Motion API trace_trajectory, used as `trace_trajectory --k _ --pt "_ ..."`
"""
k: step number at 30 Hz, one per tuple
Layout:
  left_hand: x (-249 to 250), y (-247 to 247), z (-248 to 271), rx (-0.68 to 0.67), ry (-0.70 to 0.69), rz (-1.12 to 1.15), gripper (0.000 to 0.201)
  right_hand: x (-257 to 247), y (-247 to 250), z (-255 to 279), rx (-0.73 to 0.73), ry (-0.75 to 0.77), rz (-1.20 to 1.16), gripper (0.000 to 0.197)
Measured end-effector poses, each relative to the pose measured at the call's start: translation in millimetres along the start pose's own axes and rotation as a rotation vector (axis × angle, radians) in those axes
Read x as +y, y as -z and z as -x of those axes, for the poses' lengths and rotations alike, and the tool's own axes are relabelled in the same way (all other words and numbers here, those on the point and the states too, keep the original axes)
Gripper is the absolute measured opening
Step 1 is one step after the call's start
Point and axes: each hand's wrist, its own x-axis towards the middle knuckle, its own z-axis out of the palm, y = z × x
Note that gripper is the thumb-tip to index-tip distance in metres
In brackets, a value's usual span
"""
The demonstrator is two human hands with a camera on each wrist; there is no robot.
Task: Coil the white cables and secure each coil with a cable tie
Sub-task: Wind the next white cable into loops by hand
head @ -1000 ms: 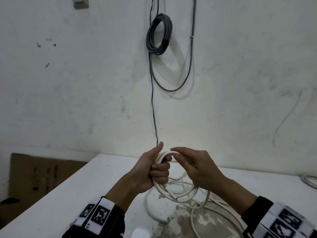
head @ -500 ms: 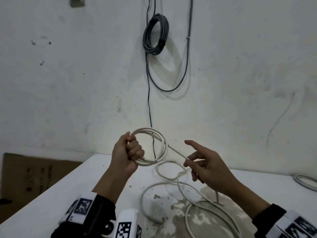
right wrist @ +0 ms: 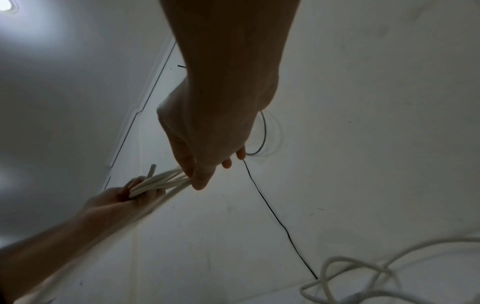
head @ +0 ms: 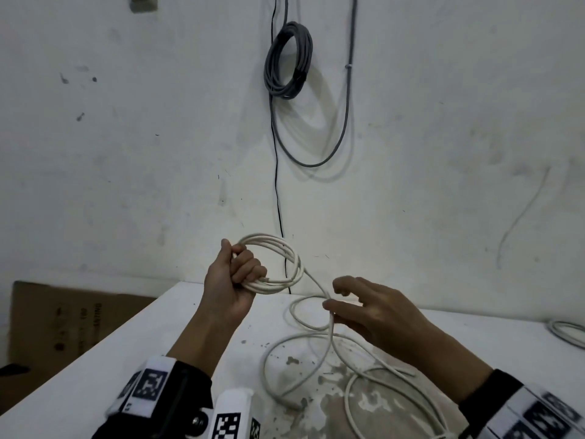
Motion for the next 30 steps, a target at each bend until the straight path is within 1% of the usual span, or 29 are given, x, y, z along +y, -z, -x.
trace_trajectory --k 3,6,8,10,13,15,17,19,21,23,24,26,27,28,29,30 --pt "-4 -3 4 -0.058 0.027 -0.02 0.04 0 -1 -4 0.062 -0.008 0.01 0.021" --pt "-9 -5 7 -0.108 0.05 -0.034 0.038 -4 -5 -8 0.129 -0.11 -0.122 0.027" --pt "-14 -6 9 -0.13 0.038 -0.071 0.038 -7 -9 -11 0.161 -0.177 -0.204 0.032" --pt "-17 -7 12 -0.132 0.008 -0.095 0.041 -11 -12 -14 0.178 -0.212 -0.253 0.037" --pt "-22 -6 16 -0.111 -0.01 -0.052 0.045 -16 -12 -21 0.231 -0.305 -0.359 0.043" --pt "-23 -6 16 -0.114 -0.009 -0.011 0.046 -19 -12 -23 0.262 -0.344 -0.381 0.043" --pt "-24 -5 16 -0.14 0.003 0.009 0.049 -22 -16 -23 0.263 -0.346 -0.38 0.037" --pt "-25 -4 18 -0.181 0.024 0.013 0.059 -27 -20 -22 0.268 -0.359 -0.408 0.03" --pt "-26 -3 20 -0.229 0.055 0.036 0.068 -34 -22 -22 0.287 -0.404 -0.471 0.028" --pt "-25 -1 21 -0.27 0.099 0.057 0.067 -41 -20 -20 0.295 -0.427 -0.527 0.029" --pt "-23 -2 21 -0.287 0.13 0.051 0.063 -42 -18 -18 0.299 -0.441 -0.556 0.033" --pt "-20 2 17 -0.302 0.223 0.042 0.06 -39 -11 -14 0.311 -0.543 -0.665 0.05" --pt "-21 7 14 -0.341 0.297 0.059 0.061 -38 -7 -14 0.311 -0.637 -0.761 0.058" --pt "-22 11 13 -0.407 0.383 0.096 0.064 -36 -4 -15 0.293 -0.749 -0.886 0.063" --pt "-24 13 13 -0.473 0.453 0.123 0.066 -36 -3 -18 0.258 -0.858 -1.028 0.062" --pt "-27 14 15 -0.489 0.481 0.106 0.066 -37 -4 -21 0.224 -0.956 -1.163 0.056"
